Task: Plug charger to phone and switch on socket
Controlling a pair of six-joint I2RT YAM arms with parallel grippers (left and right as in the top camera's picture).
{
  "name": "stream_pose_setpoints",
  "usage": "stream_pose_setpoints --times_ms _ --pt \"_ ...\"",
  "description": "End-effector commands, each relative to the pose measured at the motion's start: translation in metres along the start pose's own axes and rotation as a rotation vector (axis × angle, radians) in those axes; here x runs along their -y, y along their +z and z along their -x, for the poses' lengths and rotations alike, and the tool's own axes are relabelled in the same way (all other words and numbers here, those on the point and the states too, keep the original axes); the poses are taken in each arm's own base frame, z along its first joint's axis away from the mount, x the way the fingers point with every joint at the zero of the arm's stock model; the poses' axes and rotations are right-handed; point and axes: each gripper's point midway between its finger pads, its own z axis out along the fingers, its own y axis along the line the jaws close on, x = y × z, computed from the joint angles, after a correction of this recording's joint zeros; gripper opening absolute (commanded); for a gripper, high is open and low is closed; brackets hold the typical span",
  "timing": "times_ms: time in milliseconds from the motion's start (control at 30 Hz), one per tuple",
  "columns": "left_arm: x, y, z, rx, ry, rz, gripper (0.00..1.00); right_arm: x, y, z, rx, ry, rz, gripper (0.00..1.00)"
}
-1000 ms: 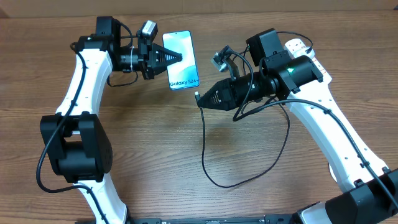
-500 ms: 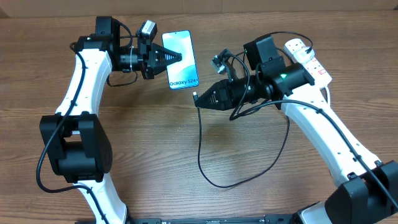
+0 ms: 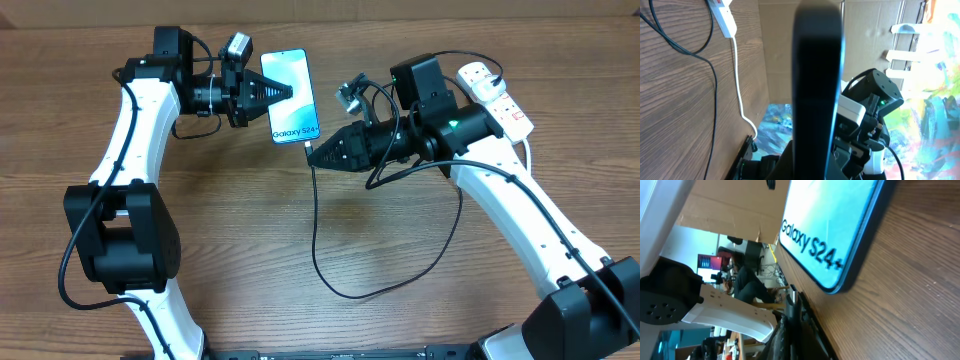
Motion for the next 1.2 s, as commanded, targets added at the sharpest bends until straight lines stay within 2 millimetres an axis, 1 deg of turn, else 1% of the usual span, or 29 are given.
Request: stream_pose_setpoints --times_ms 0,133,233,333,467,600,833,1167 --pt "0.010 0.000 -0.001 -0.014 -0.018 -0.060 0.04 -0.007 0.013 -0.009 -0.033 0.005 0.008 0.04" --pt "0.010 0.000 -0.001 -0.015 -0.037 -0.060 0.04 -0.008 0.019 -0.009 -0.032 -0.004 -0.010 0.04" --pt "0.010 0.000 -0.001 -0.015 -0.044 -0.060 0.04 -0.005 0.018 -0.003 -0.010 0.014 -0.027 0.04" --pt "0.010 0.000 -0.001 -0.015 -0.044 -0.060 0.04 -0.007 0.017 0.001 0.004 -0.001 -0.021 0.04" --pt "0.010 0.000 -0.001 -0.015 -0.043 -0.060 0.04 -0.006 0.017 0.001 0.006 0.000 -0.022 0.04" --pt "0.010 0.000 -0.001 -0.015 -0.044 -0.061 0.04 0.002 0.017 0.005 0.028 0.025 -0.071 0.04" --pt "0.010 0.000 0.000 -0.014 -0.027 -0.061 0.04 0.005 0.016 0.006 0.037 0.026 -0.091 0.04" --pt "0.010 0.000 0.000 -0.014 -0.020 -0.061 0.04 0.004 0.016 0.008 0.043 0.017 -0.087 0.04"
